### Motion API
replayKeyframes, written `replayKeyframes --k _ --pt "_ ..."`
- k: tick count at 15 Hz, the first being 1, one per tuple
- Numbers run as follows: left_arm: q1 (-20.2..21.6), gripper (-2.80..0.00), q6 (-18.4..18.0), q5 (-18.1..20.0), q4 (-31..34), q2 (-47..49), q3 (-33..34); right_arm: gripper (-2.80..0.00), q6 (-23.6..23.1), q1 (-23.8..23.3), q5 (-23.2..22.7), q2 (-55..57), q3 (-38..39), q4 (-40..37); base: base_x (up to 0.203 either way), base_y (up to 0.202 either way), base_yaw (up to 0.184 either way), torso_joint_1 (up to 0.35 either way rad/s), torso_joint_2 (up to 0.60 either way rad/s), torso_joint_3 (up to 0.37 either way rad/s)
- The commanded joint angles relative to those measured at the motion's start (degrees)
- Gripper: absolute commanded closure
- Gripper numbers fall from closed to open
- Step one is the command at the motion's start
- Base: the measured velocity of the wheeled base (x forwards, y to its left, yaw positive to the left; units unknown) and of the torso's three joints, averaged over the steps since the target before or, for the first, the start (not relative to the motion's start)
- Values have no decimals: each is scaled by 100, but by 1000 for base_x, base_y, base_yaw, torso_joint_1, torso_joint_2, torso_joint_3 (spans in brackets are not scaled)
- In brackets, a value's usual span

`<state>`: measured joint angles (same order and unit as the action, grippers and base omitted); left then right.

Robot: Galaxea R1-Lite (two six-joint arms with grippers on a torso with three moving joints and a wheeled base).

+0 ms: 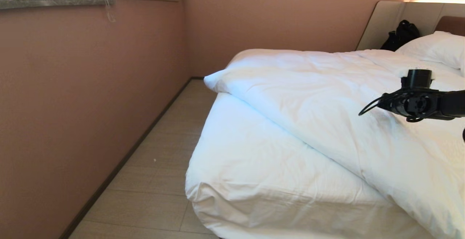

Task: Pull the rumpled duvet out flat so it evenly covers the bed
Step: Hold the folded corner of the quilt

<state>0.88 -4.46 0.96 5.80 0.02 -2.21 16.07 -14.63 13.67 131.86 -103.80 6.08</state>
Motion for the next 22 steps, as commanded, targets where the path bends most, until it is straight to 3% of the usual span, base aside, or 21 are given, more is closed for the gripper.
replayKeyframes --k 1,5,9,13,22 --pt "0 0 -2 0 0 6 1 -280 130 299 -2 12 -14 -346 0 0 0 0 0 0" --pt "0 0 -2 0 0 6 1 -280 518 664 -15 -64 -194 -961 0 0 0 0 0 0" --pt "0 0 -2 0 9 6 1 -280 881 690 -110 -38 -712 -1927 0 0 0 0 0 0" --pt "0 0 -2 0 0 6 1 -280 846 690 -92 -135 -712 -2261 0 0 0 0 0 0" --pt "0 0 5 0 0 6 1 -280 550 683 4 393 -712 -2171 0 0 0 0 0 0"
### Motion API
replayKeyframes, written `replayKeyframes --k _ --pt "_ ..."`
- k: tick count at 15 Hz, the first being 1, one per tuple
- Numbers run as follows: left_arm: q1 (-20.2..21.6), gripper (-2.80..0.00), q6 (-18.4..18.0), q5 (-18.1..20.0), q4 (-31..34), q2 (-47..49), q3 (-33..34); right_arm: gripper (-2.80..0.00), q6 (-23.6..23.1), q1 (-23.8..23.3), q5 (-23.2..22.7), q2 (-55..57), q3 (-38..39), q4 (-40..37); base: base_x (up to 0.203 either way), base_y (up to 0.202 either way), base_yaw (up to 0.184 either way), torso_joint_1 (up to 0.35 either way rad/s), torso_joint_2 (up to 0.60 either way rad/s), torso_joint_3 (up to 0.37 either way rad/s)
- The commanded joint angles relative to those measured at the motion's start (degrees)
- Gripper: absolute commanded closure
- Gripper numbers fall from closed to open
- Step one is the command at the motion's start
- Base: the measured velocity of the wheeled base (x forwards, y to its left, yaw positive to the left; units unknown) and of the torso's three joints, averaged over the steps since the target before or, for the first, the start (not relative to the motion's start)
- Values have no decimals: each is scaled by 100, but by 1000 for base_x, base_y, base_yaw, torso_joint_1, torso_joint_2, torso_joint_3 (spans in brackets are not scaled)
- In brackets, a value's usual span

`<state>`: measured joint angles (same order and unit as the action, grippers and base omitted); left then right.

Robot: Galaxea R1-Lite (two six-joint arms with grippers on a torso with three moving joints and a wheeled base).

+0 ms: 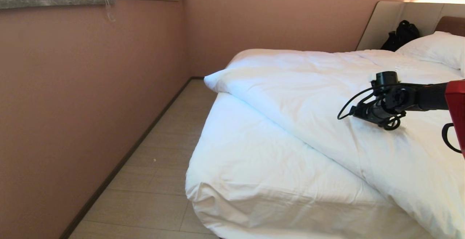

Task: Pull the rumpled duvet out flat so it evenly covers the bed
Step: Hold the folded corner of the quilt

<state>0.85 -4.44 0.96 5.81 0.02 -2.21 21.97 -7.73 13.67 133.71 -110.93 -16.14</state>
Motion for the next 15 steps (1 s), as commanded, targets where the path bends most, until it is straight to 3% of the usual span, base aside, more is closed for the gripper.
replayKeyframes --k 1,13,14,15 --pt "3 0 4 0 -1 -2 1 -280 -69 -10 5 270 2 119 0 0 0 0 0 0" --pt "3 0 -5 0 -1 6 1 -280 -290 -10 -4 583 2 120 0 0 0 0 0 0" --pt "3 0 -5 0 -1 -2 1 0 -309 -10 -4 611 2 120 0 0 0 0 0 0" --pt "3 0 -5 0 -1 -2 1 0 -325 -10 -4 622 2 120 0 0 0 0 0 0"
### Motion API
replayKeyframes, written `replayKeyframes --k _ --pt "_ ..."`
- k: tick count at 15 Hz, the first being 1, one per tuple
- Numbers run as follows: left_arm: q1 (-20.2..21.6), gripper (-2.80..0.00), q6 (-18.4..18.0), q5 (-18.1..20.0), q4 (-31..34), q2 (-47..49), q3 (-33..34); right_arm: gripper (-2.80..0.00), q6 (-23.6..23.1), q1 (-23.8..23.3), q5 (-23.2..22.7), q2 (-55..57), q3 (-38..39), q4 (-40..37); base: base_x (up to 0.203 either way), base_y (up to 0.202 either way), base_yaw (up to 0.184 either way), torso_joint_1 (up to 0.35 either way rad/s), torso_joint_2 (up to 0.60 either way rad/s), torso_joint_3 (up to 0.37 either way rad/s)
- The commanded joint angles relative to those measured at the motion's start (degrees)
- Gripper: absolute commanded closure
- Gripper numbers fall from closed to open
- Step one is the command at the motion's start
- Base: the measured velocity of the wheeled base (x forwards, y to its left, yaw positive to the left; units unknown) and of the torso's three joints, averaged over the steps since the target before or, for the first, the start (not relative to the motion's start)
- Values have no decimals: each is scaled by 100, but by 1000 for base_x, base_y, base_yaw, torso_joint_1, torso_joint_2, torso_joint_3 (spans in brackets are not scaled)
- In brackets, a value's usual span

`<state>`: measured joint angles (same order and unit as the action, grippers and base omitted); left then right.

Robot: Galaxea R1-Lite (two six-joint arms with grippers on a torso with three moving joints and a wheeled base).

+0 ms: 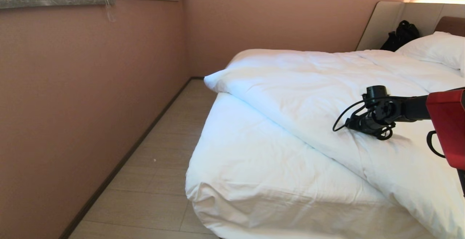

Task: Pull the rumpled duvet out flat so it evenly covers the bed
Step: Hold the folded corner of the quilt

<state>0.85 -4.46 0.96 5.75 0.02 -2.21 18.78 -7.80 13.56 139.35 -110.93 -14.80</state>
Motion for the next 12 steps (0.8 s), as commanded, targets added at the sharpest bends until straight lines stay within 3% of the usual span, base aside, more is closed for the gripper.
replayKeyframes --k 1,12 --pt "3 0 7 0 5 6 1 0 -15 -2 6 93 2 -5 0 0 0 0 0 0" --pt "3 0 5 0 5 -2 -7 0 -6 -2 -3 -22 2 -23 0 0 0 0 0 0"
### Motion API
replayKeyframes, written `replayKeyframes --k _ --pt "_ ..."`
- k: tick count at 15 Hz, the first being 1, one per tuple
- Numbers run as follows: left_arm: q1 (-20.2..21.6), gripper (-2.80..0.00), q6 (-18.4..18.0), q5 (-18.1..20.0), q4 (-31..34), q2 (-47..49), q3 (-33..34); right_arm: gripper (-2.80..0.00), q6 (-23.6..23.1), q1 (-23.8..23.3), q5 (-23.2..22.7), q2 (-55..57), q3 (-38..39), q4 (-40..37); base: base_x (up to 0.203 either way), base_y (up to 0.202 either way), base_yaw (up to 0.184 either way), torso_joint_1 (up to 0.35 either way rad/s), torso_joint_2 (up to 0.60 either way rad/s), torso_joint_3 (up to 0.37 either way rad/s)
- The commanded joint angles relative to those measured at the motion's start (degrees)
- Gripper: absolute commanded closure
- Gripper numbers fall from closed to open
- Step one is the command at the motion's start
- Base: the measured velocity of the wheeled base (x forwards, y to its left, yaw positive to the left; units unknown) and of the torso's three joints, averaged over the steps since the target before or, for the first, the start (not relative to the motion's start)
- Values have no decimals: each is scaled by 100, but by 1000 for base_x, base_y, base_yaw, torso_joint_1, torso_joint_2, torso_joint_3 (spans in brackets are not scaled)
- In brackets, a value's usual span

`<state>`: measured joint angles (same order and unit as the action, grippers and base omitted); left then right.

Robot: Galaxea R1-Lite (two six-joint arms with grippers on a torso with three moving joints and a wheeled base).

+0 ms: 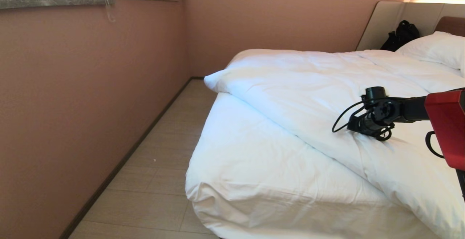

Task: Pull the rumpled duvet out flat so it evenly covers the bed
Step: Hold the folded corner of the quilt, then flatten the corners of the folded blanket

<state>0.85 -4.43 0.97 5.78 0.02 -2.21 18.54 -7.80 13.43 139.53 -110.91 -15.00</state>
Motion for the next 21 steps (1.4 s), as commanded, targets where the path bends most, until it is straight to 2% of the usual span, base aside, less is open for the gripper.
replayKeyframes --k 1,9,14,21 --pt "3 0 3 -1 2 -2 1 0 18 -2 11 -40 -1 -3 0 0 0 0 0 0" --pt "3 0 -6 -1 5 4 -1 0 220 24 -29 -545 45 -176 0 0 0 0 0 0" --pt "3 0 -4 -1 2 0 1 0 622 613 -59 -1211 223 -685 0 0 0 0 0 0" --pt "3 0 -2 -1 2 6 1 0 642 1109 -70 -1671 699 -736 0 0 0 0 0 0"
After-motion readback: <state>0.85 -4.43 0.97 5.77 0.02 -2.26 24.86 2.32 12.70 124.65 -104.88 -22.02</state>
